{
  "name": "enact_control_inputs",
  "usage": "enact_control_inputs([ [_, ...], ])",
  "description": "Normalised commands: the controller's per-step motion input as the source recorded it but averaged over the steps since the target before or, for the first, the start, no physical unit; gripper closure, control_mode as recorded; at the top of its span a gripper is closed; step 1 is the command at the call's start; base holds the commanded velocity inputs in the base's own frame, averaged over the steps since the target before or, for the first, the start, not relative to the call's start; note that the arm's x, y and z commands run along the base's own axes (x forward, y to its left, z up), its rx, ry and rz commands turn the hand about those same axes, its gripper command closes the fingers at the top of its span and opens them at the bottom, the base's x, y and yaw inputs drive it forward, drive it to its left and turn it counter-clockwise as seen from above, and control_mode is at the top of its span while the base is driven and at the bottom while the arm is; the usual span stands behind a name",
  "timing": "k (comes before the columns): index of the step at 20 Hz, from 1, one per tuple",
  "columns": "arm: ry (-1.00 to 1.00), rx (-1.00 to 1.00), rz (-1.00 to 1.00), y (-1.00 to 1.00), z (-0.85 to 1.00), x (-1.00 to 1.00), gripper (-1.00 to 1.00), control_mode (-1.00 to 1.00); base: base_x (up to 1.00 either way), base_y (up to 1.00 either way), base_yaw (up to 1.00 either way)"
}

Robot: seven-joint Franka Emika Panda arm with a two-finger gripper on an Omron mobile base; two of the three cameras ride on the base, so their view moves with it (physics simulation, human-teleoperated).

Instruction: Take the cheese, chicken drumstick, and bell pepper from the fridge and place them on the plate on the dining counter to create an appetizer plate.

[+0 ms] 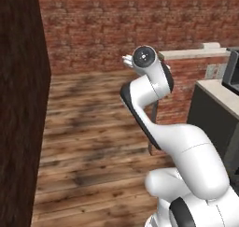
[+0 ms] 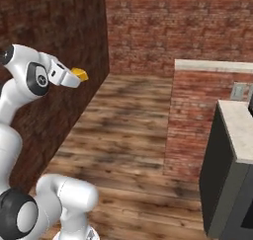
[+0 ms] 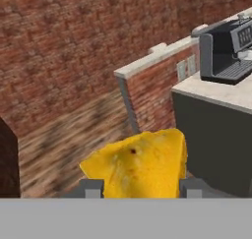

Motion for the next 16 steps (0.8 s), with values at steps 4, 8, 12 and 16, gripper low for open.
enact_control_inputs([
  [4, 0.0, 0.0, 0.0, 0.0, 0.0, 0.0, 1.0, 1.0, 0.94, 0.57, -0.25],
  [8, 0.0, 0.0, 0.0, 0.0, 0.0, 0.0, 1.0, 1.0, 0.96, 0.5, -0.31],
  [12, 0.0, 0.0, 0.0, 0.0, 0.0, 0.0, 1.0, 1.0, 1.0, 0.34, -0.36],
  [16, 0.0, 0.0, 0.0, 0.0, 0.0, 0.0, 1.0, 1.0, 1.0, 0.33, -0.4],
])
